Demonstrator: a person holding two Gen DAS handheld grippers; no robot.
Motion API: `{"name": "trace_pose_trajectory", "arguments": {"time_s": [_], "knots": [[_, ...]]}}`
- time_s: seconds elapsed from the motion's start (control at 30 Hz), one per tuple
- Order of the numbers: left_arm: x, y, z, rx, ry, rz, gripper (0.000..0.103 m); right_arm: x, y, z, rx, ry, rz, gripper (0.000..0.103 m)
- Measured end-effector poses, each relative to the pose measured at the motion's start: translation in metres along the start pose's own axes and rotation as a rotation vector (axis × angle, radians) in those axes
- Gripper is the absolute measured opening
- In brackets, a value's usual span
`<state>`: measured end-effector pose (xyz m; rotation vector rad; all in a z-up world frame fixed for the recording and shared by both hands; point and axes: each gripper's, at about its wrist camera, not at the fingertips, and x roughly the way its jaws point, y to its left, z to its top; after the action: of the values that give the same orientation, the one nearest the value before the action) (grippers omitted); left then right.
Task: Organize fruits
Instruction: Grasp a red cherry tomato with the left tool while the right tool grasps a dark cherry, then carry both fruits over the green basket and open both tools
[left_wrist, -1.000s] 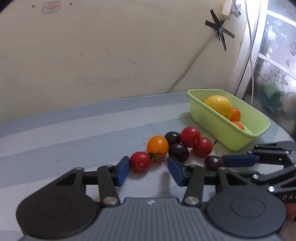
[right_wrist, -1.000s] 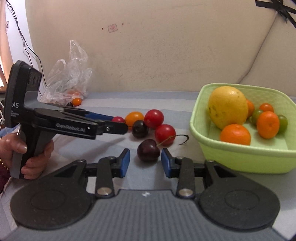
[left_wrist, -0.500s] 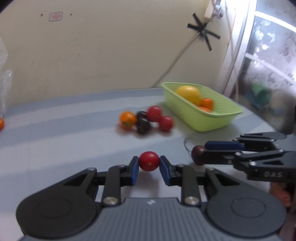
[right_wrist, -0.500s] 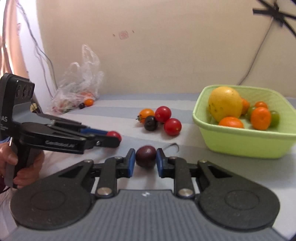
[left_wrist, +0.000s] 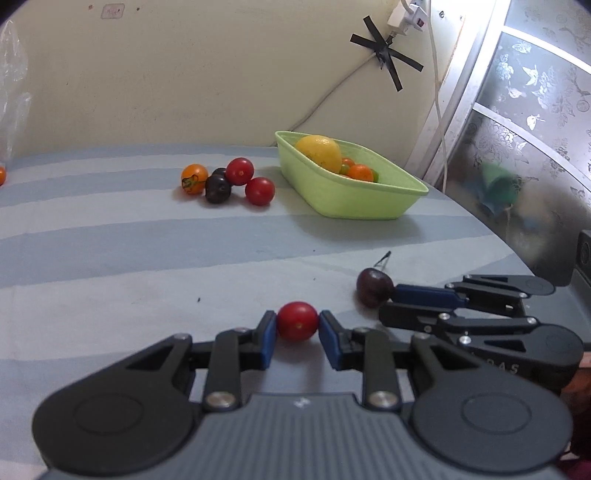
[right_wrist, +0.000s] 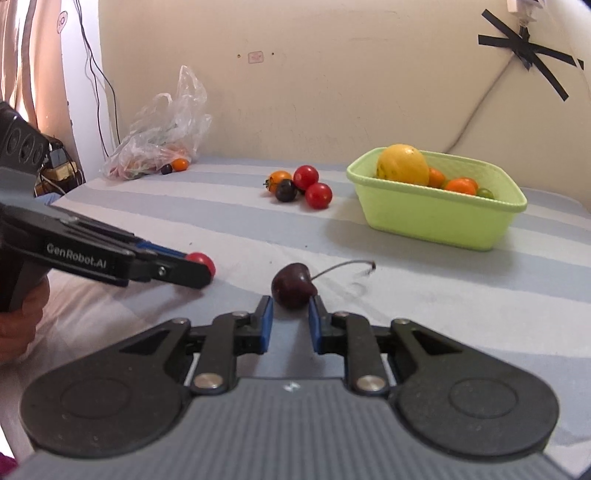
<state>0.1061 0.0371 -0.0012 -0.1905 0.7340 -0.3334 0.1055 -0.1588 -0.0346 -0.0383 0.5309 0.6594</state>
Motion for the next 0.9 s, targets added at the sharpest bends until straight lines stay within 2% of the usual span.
{"name": "trace_pose_trajectory", "arguments": {"time_s": [0.07, 0.2, 0.27, 0.3, 0.33, 0.47, 0.57, 0.7, 0.9], "knots": [[0.001, -0.002, 0.001, -0.002, 0.002, 0.003, 0.026, 0.001, -0.001, 0.002, 0.014, -0.004, -0.002, 0.049], [0.004, -0.003, 0.003, -0.006, 0.004, 0.010, 0.026, 0.007, -0.006, 0.008, 0.041, 0.000, 0.018, 0.050], [0.004, -0.002, 0.003, -0.012, 0.003, 0.009, 0.026, 0.012, -0.006, 0.009, 0.036, 0.015, 0.027, 0.048], [0.004, -0.002, 0.003, -0.016, 0.002, 0.006, 0.026, 0.013, -0.006, 0.008, 0.028, 0.020, 0.032, 0.043], [0.004, -0.002, 0.004, -0.020, 0.003, 0.002, 0.026, 0.013, -0.005, 0.008, 0.018, 0.022, 0.038, 0.032], [0.005, -0.006, 0.020, -0.030, -0.008, -0.030, 0.026, 0.005, -0.006, 0.010, 0.003, -0.024, 0.042, 0.032], [0.011, -0.015, 0.048, -0.031, -0.042, -0.073, 0.026, -0.008, -0.019, 0.022, 0.013, -0.103, -0.004, 0.032], [0.030, -0.037, 0.094, 0.006, -0.093, -0.141, 0.026, -0.017, -0.043, 0.041, -0.003, -0.200, -0.124, 0.032], [0.091, -0.063, 0.136, 0.030, -0.074, -0.152, 0.026, -0.003, -0.081, 0.053, -0.003, -0.202, -0.236, 0.032]]}}
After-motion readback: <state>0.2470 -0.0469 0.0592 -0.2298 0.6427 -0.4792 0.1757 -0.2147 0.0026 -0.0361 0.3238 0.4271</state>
